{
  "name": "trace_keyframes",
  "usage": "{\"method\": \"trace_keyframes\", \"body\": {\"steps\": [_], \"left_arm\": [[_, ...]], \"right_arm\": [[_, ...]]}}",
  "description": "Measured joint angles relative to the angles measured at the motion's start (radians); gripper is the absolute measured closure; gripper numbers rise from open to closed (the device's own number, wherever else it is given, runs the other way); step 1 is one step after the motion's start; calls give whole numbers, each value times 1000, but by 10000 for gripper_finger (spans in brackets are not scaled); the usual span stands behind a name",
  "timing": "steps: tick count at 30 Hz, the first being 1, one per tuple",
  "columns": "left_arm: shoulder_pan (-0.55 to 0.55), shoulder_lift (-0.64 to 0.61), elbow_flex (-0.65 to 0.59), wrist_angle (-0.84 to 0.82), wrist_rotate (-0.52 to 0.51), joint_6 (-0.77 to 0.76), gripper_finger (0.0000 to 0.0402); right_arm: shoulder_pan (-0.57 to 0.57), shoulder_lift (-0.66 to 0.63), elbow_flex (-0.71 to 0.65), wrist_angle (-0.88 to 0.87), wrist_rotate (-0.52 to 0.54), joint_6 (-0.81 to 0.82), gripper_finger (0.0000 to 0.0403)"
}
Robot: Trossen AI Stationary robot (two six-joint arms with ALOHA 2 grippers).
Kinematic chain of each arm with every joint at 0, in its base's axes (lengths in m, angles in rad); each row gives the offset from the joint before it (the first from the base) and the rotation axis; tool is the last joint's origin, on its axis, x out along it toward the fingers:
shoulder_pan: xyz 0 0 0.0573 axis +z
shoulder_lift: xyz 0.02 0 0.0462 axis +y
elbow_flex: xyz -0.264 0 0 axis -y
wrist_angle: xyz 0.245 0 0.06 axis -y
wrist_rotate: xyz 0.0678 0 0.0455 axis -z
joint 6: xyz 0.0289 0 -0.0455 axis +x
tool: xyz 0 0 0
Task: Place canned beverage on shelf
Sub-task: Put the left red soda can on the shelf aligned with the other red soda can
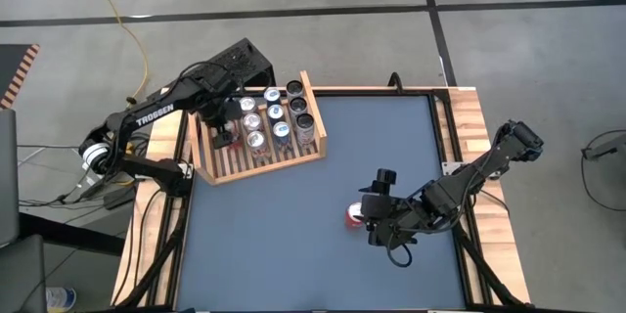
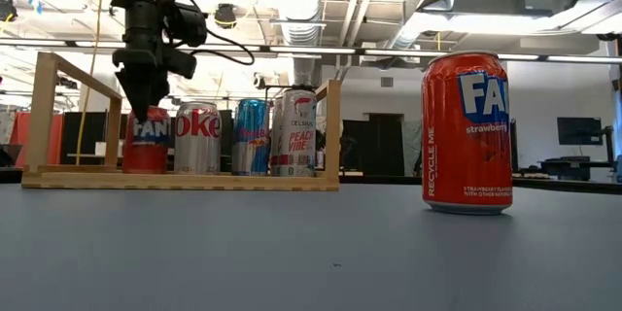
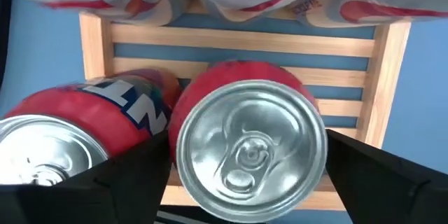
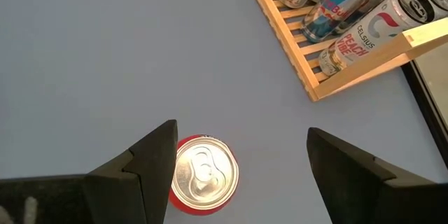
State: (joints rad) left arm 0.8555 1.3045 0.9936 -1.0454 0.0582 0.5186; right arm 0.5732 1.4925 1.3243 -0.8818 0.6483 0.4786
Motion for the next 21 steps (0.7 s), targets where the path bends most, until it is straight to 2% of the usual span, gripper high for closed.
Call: {"method": "trace_keyframes", "body": {"steps": [12, 21], "left_arm": [[-1, 0, 0, -21, -24, -41, 54], [-14, -2, 7, -27, -6, -67, 53]], "right_arm": [[0, 0, 0, 0, -2, -5, 112], [0, 0, 0, 0, -2, -8, 112]]}}
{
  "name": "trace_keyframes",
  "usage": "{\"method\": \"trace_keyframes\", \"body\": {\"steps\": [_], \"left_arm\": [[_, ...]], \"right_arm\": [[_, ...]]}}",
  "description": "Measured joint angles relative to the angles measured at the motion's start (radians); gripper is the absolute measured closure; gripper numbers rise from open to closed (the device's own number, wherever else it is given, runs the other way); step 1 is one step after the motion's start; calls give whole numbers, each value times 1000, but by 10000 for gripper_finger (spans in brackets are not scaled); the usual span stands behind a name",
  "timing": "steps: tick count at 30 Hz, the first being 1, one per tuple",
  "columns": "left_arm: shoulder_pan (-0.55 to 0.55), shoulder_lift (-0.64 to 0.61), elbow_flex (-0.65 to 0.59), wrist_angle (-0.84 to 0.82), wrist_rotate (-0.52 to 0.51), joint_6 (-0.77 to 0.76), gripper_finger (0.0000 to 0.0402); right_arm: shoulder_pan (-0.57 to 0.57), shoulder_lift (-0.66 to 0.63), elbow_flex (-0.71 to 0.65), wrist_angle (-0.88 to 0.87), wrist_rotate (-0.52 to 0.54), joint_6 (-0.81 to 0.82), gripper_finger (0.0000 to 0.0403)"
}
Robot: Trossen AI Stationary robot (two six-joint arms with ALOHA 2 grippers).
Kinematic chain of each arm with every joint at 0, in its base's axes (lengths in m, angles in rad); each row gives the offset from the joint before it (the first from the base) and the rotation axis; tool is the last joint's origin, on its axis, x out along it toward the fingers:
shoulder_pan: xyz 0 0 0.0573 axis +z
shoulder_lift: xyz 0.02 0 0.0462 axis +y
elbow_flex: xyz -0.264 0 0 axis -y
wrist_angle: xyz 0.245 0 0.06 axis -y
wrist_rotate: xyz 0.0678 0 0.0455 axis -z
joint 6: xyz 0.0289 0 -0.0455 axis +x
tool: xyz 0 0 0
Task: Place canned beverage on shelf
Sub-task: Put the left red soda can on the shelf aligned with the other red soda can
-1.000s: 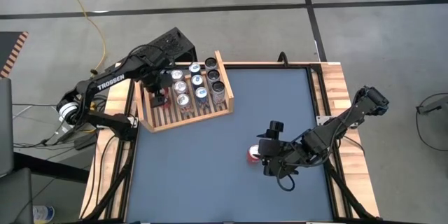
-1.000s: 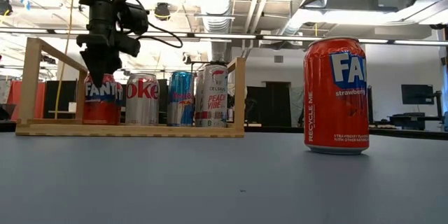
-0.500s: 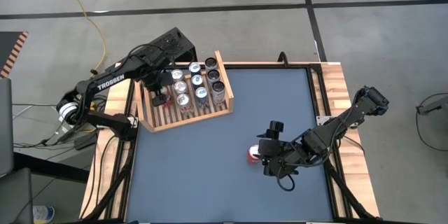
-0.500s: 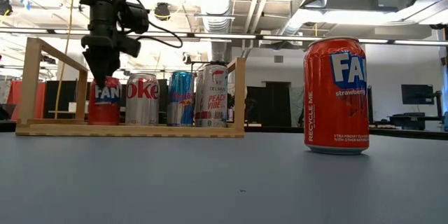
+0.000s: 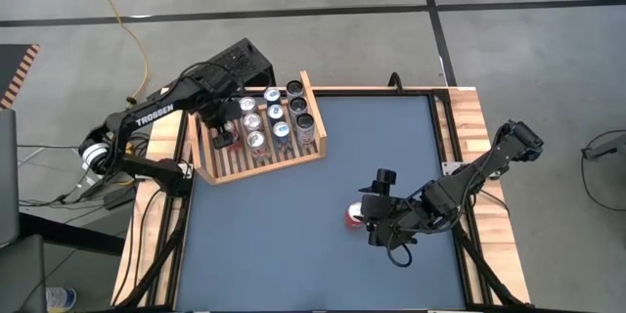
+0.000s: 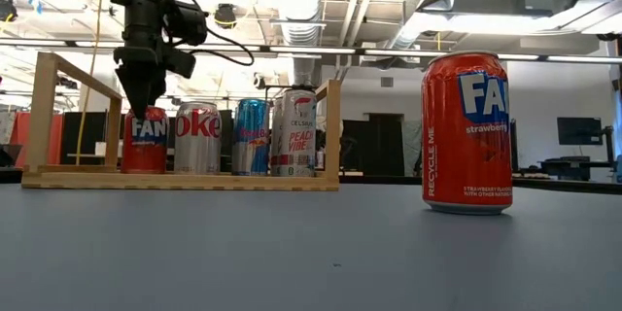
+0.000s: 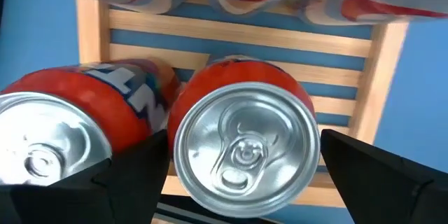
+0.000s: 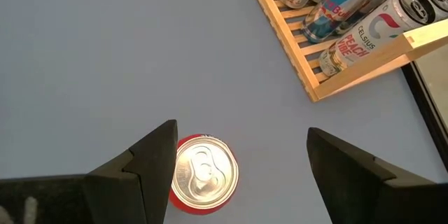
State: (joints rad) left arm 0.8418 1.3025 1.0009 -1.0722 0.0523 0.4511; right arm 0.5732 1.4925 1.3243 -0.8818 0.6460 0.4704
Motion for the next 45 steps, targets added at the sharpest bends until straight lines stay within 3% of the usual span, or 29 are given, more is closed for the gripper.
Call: {"method": "trace_keyframes", "body": {"steps": [13, 20, 28, 31, 34, 37, 45], "left_arm": [[-88, -2, 132, -101, -161, -74, 52], [-117, -2, 244, -168, -167, -174, 52], [-302, -55, 240, -105, -138, -257, 72], [-353, -82, 182, -102, -92, -306, 101], [-386, -112, 110, -100, -118, -364, 148], [-399, -149, 27, -60, -188, -419, 214], [-403, -204, -86, 65, -201, -441, 389]], "right_arm": [[0, 0, 0, 0, 0, -3, 112], [0, 0, 0, 0, 0, -9, 112], [1, 0, 0, 0, 3, -1, 112], [8, 0, 0, 0, 3, 0, 112], [9, 0, 0, 0, 3, 0, 112], [9, 0, 0, 0, 3, -2, 112], [9, 0, 0, 0, 4, -7, 112]]}}
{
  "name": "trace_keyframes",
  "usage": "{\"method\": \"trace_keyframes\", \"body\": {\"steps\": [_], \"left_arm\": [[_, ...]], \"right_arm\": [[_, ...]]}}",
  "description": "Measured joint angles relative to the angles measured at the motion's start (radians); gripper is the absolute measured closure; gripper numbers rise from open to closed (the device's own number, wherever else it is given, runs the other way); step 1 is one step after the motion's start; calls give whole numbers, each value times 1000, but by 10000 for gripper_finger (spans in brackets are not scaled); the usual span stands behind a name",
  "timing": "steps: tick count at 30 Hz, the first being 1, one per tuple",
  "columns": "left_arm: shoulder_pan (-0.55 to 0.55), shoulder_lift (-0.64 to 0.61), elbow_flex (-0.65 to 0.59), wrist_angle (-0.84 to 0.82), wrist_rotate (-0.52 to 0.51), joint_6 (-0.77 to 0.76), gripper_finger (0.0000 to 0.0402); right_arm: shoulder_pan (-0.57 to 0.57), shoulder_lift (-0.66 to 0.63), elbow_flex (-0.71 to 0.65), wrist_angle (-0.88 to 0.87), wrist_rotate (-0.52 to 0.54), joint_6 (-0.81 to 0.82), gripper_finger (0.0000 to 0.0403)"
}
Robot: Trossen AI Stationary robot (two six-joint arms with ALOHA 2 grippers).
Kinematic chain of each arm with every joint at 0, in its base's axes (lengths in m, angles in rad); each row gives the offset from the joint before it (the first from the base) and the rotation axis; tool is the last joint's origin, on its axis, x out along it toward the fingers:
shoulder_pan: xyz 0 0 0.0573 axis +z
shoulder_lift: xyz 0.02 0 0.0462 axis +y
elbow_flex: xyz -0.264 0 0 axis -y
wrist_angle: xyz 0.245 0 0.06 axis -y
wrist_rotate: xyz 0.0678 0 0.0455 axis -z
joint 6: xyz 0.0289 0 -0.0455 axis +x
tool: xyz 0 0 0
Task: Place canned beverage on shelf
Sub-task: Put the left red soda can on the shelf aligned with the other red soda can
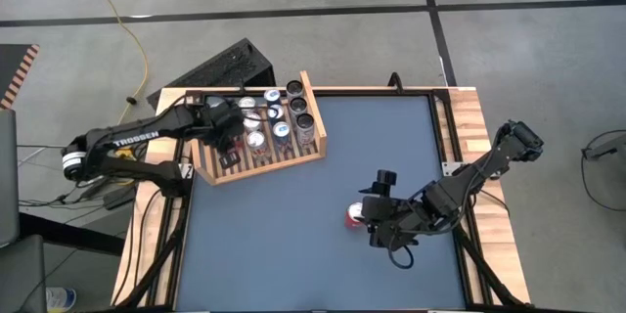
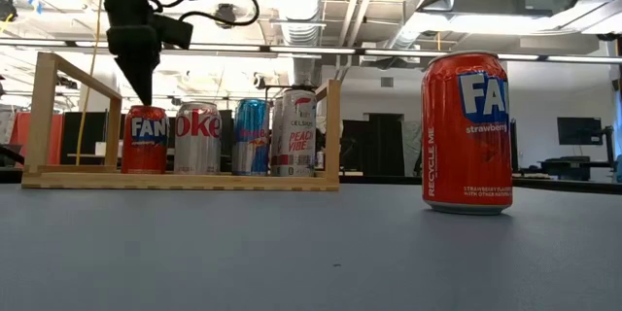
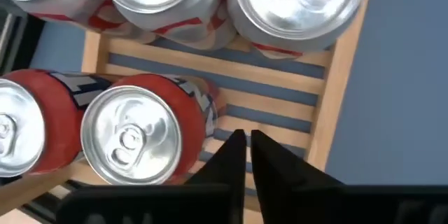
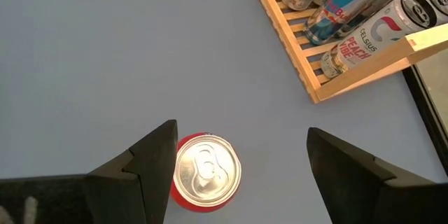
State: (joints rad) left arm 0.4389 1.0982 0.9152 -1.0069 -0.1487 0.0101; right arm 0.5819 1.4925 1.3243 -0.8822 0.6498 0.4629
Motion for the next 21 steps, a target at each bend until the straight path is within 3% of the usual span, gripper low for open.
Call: {"method": "trace_keyframes", "body": {"steps": [21], "left_arm": [[0, -1, -87, -54, -210, -77, 401]], "right_arm": [[0, 0, 0, 4, -1, 8, 112]]}}
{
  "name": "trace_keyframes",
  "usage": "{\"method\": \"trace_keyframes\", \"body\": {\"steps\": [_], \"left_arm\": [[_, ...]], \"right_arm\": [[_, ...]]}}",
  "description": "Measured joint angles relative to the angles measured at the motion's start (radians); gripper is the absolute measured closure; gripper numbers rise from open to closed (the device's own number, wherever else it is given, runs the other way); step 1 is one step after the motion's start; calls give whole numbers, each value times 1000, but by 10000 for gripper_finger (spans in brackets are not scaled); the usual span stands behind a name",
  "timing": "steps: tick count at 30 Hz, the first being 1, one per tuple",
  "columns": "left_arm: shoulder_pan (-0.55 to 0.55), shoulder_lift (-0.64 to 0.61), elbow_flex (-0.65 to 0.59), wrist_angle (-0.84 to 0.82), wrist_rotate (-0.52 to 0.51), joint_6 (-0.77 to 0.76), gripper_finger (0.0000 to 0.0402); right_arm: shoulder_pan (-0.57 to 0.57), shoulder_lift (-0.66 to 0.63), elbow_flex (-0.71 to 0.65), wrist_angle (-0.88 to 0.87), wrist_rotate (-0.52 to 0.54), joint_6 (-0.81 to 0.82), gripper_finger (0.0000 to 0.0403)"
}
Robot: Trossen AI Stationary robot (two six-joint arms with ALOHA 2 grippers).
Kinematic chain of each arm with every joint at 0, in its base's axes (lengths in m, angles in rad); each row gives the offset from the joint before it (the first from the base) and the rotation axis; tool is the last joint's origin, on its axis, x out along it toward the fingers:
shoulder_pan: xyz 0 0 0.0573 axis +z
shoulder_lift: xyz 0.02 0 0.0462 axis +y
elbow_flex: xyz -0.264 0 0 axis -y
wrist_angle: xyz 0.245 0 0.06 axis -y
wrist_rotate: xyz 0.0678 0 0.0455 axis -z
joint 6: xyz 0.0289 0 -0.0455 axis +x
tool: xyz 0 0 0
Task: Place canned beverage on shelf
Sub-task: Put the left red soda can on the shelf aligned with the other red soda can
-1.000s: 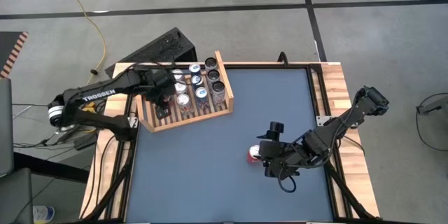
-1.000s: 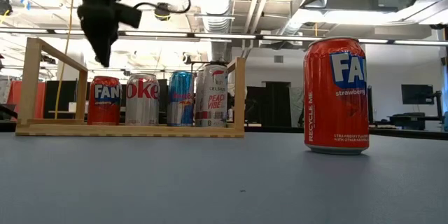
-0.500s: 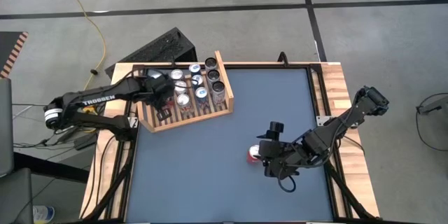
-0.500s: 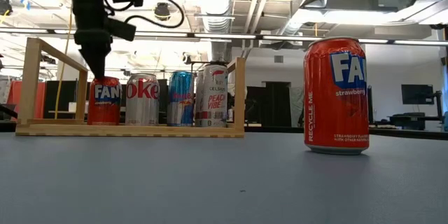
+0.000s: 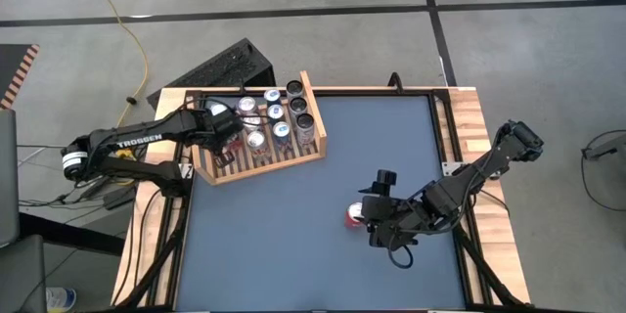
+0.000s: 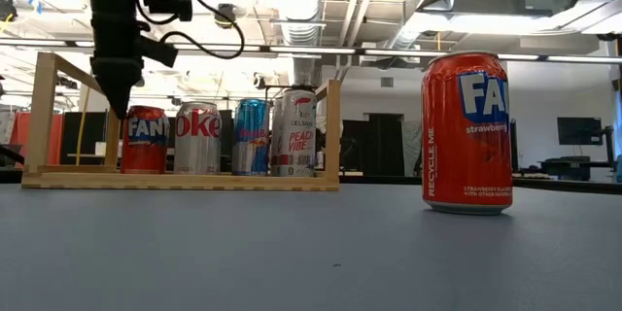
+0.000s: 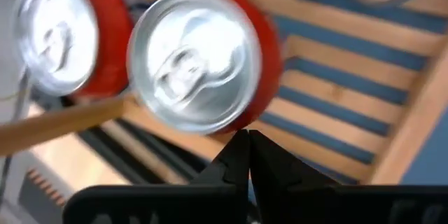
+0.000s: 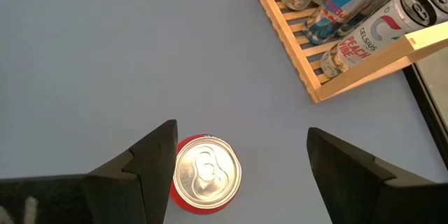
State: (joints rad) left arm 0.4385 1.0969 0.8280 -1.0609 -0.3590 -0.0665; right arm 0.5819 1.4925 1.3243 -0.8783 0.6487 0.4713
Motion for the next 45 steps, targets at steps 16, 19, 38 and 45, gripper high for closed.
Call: {"method": "trace_keyframes", "body": {"steps": [16, 19, 38, 45], "left_arm": [[-65, -186, 0, 155, 115, -91, 401], [-59, -213, 0, 217, 88, -72, 401], [-55, -20, 1, 236, 58, -39, 401], [-54, -15, 1, 181, -10, -42, 401]], "right_arm": [[-3, 0, 0, 0, -6, 0, 112], [-8, 0, 0, 0, -6, 0, 112], [-6, 0, 0, 0, -23, 21, 112], [-6, 0, 0, -3, -25, 21, 112]]}}
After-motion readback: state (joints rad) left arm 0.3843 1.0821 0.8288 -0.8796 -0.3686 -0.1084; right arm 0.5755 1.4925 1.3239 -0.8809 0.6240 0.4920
